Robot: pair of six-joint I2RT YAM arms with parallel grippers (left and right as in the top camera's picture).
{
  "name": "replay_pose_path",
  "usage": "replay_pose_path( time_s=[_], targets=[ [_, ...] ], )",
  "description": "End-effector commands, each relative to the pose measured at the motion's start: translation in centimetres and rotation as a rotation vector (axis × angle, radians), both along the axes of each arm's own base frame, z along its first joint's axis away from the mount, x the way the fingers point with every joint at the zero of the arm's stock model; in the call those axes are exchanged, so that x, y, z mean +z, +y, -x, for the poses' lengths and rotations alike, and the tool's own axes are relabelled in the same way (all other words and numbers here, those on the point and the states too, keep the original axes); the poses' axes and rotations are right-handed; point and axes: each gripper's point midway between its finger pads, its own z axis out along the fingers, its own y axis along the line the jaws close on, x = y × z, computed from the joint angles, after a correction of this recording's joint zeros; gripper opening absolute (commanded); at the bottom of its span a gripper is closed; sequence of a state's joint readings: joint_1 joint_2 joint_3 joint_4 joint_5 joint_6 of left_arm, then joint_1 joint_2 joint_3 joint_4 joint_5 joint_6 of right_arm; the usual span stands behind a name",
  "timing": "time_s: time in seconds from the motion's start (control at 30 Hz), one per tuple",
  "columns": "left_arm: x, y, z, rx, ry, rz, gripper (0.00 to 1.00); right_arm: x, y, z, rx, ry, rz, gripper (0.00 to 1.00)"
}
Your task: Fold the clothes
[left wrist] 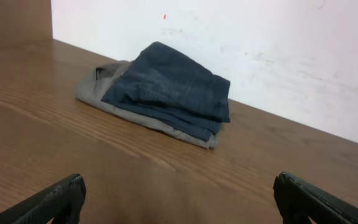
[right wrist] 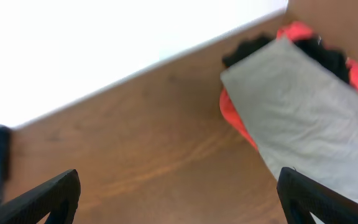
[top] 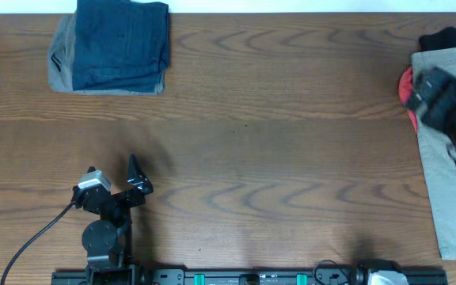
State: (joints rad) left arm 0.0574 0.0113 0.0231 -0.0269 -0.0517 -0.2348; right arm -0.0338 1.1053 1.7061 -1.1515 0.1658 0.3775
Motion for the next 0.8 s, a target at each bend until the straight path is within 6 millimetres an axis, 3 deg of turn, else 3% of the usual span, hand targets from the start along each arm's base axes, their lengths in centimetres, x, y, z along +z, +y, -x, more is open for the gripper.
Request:
replay_pose_path(
  time_s=[0.0,0.17,0.37,0.53,0.77],
  targets=[
    [-1.7,0.3,0.1,0.012,0.053,-0.011,0.98,3.0,0.2,3.5,0.009,-0.117,0.018,0.99],
    [-1.7,0.3,0.1,0.012,0.053,-0.011,0.98,5.4,0.3,7.8,0.006,-0.236,0.023,0.99],
    [-1.7,0.3,0.1,0.012,0.053,-0.011,0.98,5.7,0.1,11.0,-0.009,-0.275,0.033,0.99],
    [-1.7,0.3,0.1,0.012,0.053,-0.011,0.98,4.3,1.7,11.1,0.077,-0.261,-0.014,0.99],
    [-1.7,0.3,0.1,0.012,0.053,-0.011,0.98,0.2,3.4,9.0,0.167,-0.257,-0.054,0.99]
  ],
)
